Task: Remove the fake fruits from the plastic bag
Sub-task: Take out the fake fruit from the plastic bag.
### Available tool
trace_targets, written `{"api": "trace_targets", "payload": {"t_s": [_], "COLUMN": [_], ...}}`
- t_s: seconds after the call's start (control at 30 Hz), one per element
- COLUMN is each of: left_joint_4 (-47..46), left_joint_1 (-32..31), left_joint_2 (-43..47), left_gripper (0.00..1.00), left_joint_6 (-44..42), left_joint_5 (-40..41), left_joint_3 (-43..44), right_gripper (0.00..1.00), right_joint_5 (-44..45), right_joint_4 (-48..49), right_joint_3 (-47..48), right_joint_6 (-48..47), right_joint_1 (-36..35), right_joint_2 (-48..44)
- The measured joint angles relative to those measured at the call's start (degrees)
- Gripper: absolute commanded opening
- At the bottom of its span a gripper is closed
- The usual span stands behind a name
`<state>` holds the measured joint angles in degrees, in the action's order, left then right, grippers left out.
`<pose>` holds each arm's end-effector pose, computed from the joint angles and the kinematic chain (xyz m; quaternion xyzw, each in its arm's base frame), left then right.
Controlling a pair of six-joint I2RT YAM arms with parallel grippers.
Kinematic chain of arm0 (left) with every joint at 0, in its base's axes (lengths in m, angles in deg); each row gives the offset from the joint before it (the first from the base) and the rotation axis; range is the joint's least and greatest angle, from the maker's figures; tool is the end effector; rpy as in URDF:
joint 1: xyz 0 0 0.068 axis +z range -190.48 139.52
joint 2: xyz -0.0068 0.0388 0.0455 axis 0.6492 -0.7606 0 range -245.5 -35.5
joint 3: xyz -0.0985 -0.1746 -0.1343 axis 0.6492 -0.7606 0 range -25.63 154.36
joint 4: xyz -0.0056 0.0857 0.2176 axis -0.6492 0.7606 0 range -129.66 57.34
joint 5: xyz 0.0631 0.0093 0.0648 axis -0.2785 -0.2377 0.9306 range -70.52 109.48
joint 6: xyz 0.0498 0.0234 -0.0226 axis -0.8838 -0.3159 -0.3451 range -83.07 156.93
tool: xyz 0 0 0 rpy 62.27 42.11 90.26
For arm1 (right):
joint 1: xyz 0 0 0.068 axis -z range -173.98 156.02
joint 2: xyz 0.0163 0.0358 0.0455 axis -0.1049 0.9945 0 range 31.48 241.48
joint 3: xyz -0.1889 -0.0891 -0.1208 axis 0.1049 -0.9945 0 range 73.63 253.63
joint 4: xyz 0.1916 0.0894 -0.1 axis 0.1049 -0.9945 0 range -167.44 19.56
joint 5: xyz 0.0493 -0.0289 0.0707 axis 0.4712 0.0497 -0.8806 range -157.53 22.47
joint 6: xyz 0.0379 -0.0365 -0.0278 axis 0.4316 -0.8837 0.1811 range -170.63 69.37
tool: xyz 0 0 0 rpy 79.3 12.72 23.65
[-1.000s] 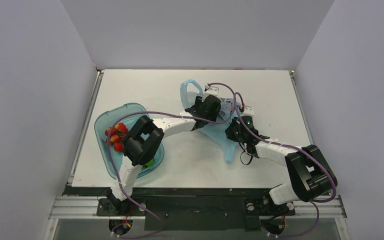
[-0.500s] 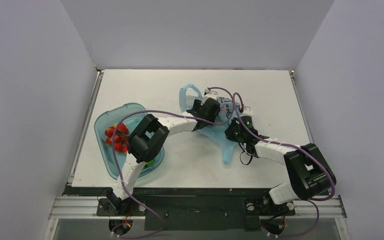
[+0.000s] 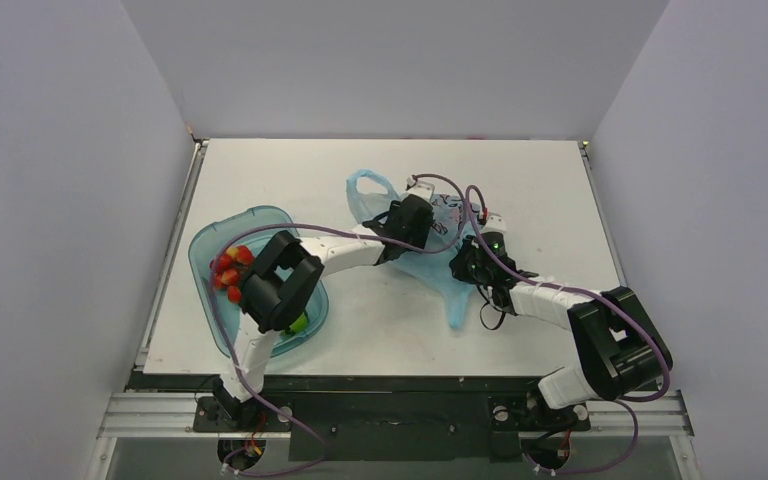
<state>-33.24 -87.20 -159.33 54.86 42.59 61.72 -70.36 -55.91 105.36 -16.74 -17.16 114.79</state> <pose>0.3150 -0.3095 0.1482 0.1457 0.8898 -0.0541 0.4290 0.2451 0.1073 0.1409 0.0725 0.8920 0.2323 0.3809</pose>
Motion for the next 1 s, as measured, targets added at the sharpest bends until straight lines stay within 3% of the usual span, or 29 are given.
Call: {"api": "trace_targets", "payload": {"t_s": [0.3,0.5,0.63,0.8,1.0], "left_joint_4": [-9.5,-18.8,-19.8,-12.0,-1.4], "left_joint_1": [2.2,7.0,7.4,6.3,6.2], "left_joint_2": [15.7,19.6,23.3,35.9,56.6], "left_gripper": [0.38,0.37,0.37,0.37,0.39], "left_joint_6": [7.9,18.4,20.9,18.4,15.0], "left_joint_5": [-20.5,-36.6,-41.7,-38.5,-23.2], "left_joint_3": [-12.5,-21.0,-26.8,-31.8,-38.0], "right_gripper": [0.0,0.0,0.0,0.0,0.0], "right_joint_5": [0.0,0.0,0.0,0.0,-0.2], "right_joint_4": [0.0,0.0,0.0,0.0,0.0], "right_joint_3": [0.0,0.0,0.0,0.0,0.0], "right_joint_6": [0.0,0.0,0.0,0.0,0.0], "right_joint_1": [0.0,0.0,0.0,0.0,0.0], "right_joint_2": [0.0,0.0,0.0,0.0,0.0]}}
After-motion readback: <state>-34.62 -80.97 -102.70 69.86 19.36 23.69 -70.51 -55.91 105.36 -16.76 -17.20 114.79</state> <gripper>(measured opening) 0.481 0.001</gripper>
